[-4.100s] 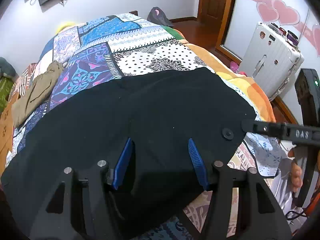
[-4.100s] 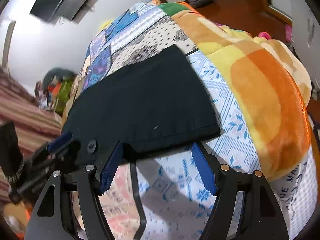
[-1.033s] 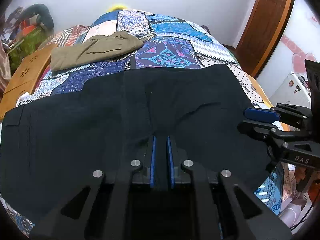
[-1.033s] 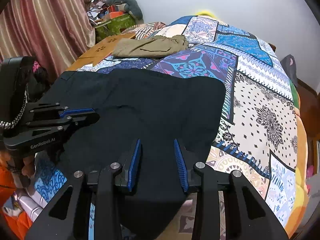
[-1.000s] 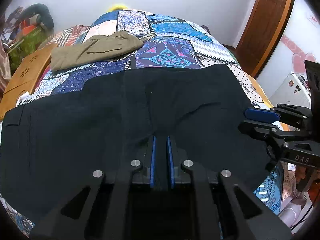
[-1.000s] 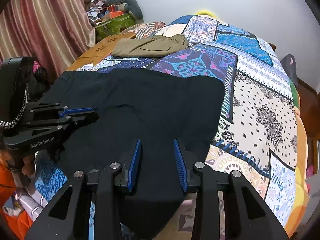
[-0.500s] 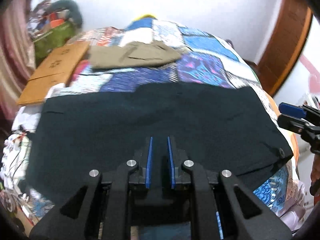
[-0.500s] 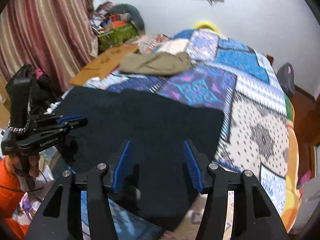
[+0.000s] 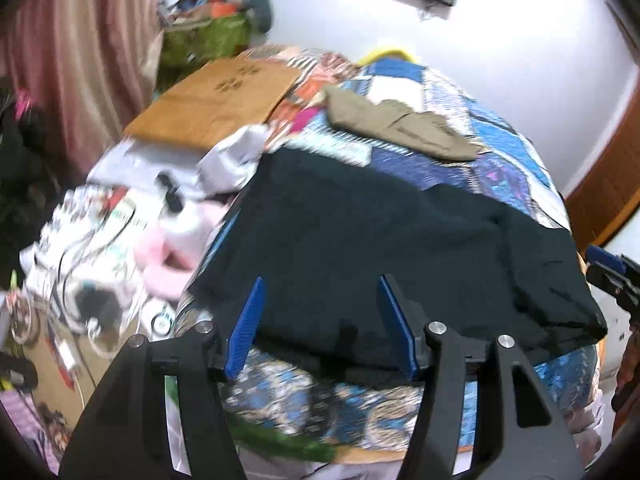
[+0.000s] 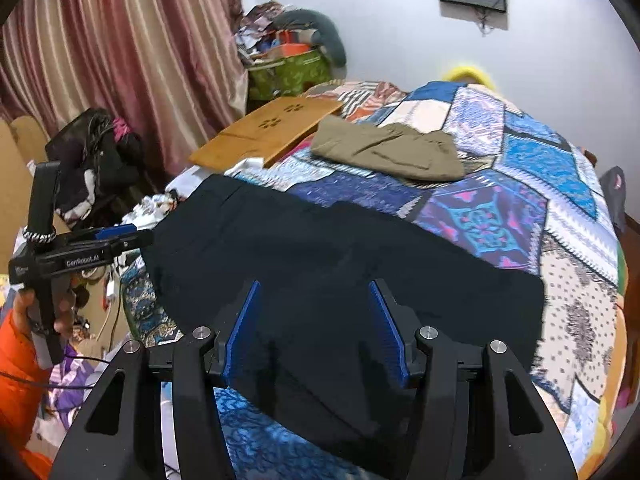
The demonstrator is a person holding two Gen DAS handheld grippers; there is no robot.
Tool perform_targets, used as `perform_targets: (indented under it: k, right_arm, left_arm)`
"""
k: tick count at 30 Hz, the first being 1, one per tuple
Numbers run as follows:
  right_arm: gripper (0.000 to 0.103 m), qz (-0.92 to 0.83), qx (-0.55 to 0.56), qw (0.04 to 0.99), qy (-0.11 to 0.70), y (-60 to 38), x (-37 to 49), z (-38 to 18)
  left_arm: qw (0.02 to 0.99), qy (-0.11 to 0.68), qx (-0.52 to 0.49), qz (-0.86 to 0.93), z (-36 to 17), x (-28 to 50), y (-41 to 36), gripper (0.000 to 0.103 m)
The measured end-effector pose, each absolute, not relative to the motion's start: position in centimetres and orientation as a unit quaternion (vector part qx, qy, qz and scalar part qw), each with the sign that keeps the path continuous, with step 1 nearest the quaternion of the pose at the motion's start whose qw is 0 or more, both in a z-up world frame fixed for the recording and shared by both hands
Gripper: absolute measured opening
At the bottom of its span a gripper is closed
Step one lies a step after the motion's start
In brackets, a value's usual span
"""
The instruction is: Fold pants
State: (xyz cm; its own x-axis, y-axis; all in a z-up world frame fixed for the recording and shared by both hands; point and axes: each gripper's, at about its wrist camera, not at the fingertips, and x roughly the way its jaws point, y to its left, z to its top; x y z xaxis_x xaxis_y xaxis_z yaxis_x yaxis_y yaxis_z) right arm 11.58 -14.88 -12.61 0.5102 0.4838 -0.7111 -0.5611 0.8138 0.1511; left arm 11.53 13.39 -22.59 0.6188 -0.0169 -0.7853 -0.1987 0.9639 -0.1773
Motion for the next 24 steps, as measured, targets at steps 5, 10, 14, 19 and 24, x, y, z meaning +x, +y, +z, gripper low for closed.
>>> perform_targets:
  k: [5,10,14,19,24]
  right_arm:
    - [0.052,0.299,-0.081,0.857,0.412,-13.0,11.3,-14.7]
    - [0.052,0.293,-0.103,0.841,0.443,-12.3,11.4,-17.2]
    - [0.052,0.298,-0.093,0.836,0.452,-12.5,11.4,-17.9]
    - [0.052,0.302,-0.089,0.835,0.452,-12.6,11.2,-18.0]
    - [0.053,0.305,-0.091,0.833,0.453,-12.4,11.2,-18.1]
  left_arm:
    - [0.861,0.464,-0.205,0.034,-25.9,10.9,16.0,0.058]
    - [0.84,0.481,-0.249,0.013,-28.2,10.8,16.5,0.058]
    - [0.831,0.476,-0.287,-0.001,-28.9,11.2,17.1,0.06]
    - [0.822,0.469,-0.323,-0.007,-29.6,11.9,17.9,0.06]
    - [0.828,0.468,-0.309,0.007,-29.3,13.3,17.6,0.06]
